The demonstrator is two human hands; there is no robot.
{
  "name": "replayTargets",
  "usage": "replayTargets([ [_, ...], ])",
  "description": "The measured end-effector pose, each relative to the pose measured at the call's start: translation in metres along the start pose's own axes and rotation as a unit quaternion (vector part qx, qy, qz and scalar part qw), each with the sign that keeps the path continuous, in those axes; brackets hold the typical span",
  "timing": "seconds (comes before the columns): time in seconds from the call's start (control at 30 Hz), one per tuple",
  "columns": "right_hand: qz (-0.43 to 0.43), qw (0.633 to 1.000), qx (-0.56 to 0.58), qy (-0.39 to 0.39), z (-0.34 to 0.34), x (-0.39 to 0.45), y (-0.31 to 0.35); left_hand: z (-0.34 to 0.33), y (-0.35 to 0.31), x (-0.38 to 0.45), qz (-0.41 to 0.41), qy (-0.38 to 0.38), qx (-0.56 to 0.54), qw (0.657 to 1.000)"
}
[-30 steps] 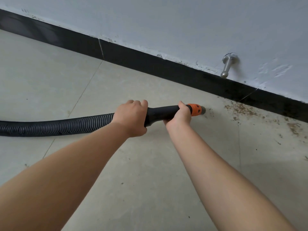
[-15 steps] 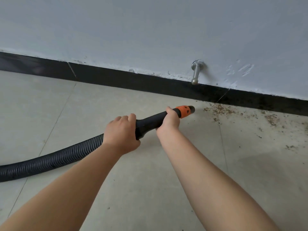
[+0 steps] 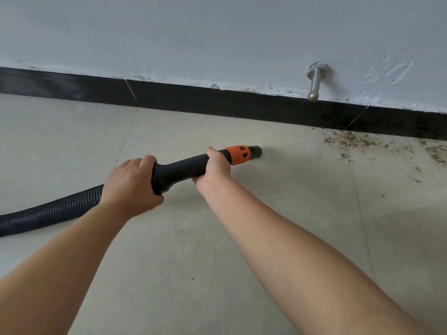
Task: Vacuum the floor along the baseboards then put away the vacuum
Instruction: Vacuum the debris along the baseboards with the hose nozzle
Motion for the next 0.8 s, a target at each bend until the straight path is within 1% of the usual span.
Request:
replayTargets([
  [0.2, 0.038, 0.999, 0.017, -0.001, 0.035, 0.002, 0.043, -0.007, -0.05, 0.014, -0.045, 0.009, 0.035, 0.998],
  [0.3, 0.057, 0.997, 0.025, -0.038, 0.057, 0.006, 0.069, -0.011, -0.089, 0.022, -0.074, 0.009, 0.047, 0.996],
  [0.43, 0.066, 0.995, 0.01, -0.075, 0.079, 0.012, 0.095, -0.018, -0.121, 0.028, -0.089, 0.008, 0.027, 0.996],
  [0.53, 0.068, 0.993, 0.003, -0.093, 0.08, 0.007, 0.089, -0.022, -0.115, 0.024, -0.093, -0.012, 0.001, 0.996],
  [0.63, 0.071, 0.993, -0.008, -0.093, 0.069, -0.002, 0.069, -0.025, -0.088, 0.016, -0.079, -0.026, -0.042, 0.996],
  [0.7, 0.063, 0.994, -0.005, -0.092, 0.063, -0.008, 0.049, -0.026, -0.067, 0.01, -0.074, -0.007, -0.052, 0.996],
  [0.8, 0.035, 0.996, 0.006, -0.078, 0.06, -0.014, 0.02, -0.026, -0.046, 0.005, -0.077, 0.027, -0.038, 0.996],
])
Point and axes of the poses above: each hand's wrist, its own x-axis towards the middle knuckle, its own z-axis out of the back of the hand, y = z × x, the point moved 5 cm from there along x, towards the middle knuckle, and after that the axes turned 2 degrees about y, right-handed, at the moved point
